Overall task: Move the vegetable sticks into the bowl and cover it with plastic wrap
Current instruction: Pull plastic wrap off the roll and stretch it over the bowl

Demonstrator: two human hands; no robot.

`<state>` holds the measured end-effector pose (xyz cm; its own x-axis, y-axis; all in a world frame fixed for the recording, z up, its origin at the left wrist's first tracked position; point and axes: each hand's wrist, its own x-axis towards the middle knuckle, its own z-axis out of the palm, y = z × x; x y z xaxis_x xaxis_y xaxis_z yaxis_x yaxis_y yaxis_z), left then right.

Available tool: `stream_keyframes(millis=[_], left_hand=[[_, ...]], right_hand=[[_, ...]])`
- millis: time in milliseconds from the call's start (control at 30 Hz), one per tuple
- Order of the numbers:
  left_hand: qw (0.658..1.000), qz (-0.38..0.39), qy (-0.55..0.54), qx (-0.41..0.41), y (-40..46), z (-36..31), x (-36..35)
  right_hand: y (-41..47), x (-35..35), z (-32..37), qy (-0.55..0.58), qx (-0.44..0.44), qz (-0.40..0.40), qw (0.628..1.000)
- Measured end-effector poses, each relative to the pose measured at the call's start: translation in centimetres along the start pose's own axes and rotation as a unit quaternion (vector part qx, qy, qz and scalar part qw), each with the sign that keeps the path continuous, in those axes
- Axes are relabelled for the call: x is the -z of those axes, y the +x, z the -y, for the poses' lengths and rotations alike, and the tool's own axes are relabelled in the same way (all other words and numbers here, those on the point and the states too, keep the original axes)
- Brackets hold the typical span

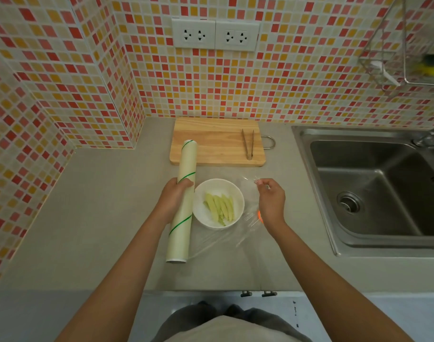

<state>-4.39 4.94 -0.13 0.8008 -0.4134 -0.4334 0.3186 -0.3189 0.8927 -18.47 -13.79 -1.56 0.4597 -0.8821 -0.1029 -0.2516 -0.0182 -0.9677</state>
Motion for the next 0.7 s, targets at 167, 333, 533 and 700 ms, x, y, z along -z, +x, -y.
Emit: stream_keyframes(millis=[167,333,533,700], left_hand=[[0.998,-0.027,0.045,-0.022,0.3,1.2,0.2],[0.997,-0.05,0.034,-0.053,0.3,1.2,0.3],[0.993,-0.037,0.077,-0.075,0.4,1.5,0.0],[0.992,-0.038,0.098,-0.072,1.0,2.2,0.2]], right_hand=[[0.1,-0.4,-0.7,-0.02,0.008,-0.002,1.0],[0.5,-0.3,-1.2,-0.032,0.01,-0.006,0.999],[1.0,0.3,-1.8,-0.068,0.006,-0.015,0.998],[0.9,-0.3,-2.3,-0.079,0.003,-0.002,0.997]])
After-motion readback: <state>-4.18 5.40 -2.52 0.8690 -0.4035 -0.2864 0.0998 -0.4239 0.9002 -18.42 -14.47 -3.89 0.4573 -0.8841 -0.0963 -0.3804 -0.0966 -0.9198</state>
